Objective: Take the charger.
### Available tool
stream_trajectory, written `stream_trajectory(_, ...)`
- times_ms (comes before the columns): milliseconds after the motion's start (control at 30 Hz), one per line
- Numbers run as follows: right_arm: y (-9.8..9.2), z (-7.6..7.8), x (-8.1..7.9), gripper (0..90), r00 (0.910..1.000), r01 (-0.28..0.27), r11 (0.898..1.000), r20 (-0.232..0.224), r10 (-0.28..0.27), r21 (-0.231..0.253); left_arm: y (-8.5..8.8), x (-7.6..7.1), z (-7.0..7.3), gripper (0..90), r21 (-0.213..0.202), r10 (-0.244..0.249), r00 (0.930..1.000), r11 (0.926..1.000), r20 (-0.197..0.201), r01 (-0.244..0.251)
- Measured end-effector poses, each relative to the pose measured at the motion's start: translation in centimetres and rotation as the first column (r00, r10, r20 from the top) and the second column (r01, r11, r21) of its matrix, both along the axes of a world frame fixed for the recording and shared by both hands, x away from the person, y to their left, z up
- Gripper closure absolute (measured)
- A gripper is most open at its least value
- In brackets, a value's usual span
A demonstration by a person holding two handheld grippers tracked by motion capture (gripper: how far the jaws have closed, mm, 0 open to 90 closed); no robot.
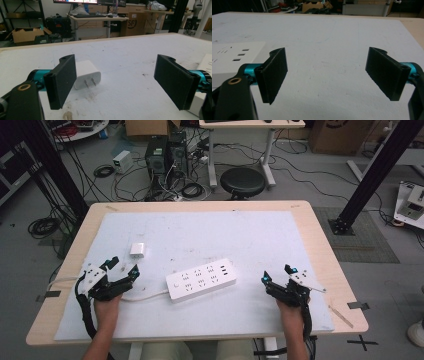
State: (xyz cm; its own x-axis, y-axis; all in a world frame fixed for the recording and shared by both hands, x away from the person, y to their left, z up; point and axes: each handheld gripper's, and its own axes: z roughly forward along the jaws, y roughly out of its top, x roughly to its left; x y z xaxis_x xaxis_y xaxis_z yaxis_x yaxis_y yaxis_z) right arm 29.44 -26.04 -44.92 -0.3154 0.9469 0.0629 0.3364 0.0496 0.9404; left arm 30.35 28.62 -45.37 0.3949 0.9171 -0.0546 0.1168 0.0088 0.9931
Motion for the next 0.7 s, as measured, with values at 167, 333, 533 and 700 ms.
stream_trajectory(167,0.1,0.0,0.1,18.3,0.9999,-0.011,1.000,-0.003,0.011,-0.013,0.1,0.2,0.1,18.2,-0.013,0.024,0.9994,0.9996,-0.027,-0.024)
stream_trajectory(333,0.0,0.1,0.0,18.3,1.0000,-0.009,1.000,-0.004,0.009,-0.003,0.2,-0.1,0.6,18.2,-0.031,0.049,0.9971,0.9982,-0.057,-0.051)
stream_trajectory(533,0.5,1.7,0.0,18.3,0.9993,-0.027,0.999,-0.026,0.027,-0.017,-0.1,0.0,2.8,18.2,-0.007,0.056,0.9932,0.9983,-0.102,-0.057)
stream_trajectory(700,0.9,3.4,-0.2,18.3,0.9977,-0.039,0.998,-0.057,0.037,-0.040,-0.9,0.7,5.1,18.2,-0.004,0.034,0.9911,0.9994,-0.129,-0.035)
